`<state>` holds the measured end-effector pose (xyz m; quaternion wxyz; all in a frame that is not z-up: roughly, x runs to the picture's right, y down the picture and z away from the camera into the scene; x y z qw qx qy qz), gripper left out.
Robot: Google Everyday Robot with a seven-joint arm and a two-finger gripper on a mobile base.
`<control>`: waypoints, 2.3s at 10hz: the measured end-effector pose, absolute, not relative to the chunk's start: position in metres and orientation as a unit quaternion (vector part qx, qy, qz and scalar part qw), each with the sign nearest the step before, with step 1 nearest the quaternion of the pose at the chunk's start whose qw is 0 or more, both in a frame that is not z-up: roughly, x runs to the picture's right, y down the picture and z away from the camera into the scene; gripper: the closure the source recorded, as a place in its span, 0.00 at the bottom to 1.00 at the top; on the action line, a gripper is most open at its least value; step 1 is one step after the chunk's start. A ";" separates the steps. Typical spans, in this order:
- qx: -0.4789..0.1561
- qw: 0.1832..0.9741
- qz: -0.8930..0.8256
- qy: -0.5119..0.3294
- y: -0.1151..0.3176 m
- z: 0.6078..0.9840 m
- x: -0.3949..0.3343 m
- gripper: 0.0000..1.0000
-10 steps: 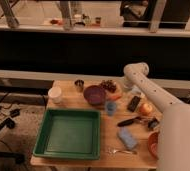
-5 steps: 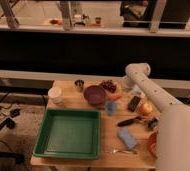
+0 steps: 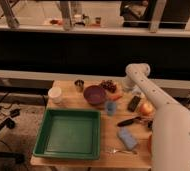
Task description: Place pepper in purple bowl
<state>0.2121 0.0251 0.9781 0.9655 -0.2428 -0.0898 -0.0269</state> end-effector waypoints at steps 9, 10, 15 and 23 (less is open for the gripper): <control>-0.257 0.962 -0.031 -0.090 0.035 0.982 0.217 0.42; -0.257 0.961 -0.032 -0.091 0.035 0.983 0.217 0.42; -0.263 0.959 -0.043 -0.098 0.036 0.987 0.211 0.62; -0.264 0.957 -0.046 -0.108 0.029 0.976 0.217 0.91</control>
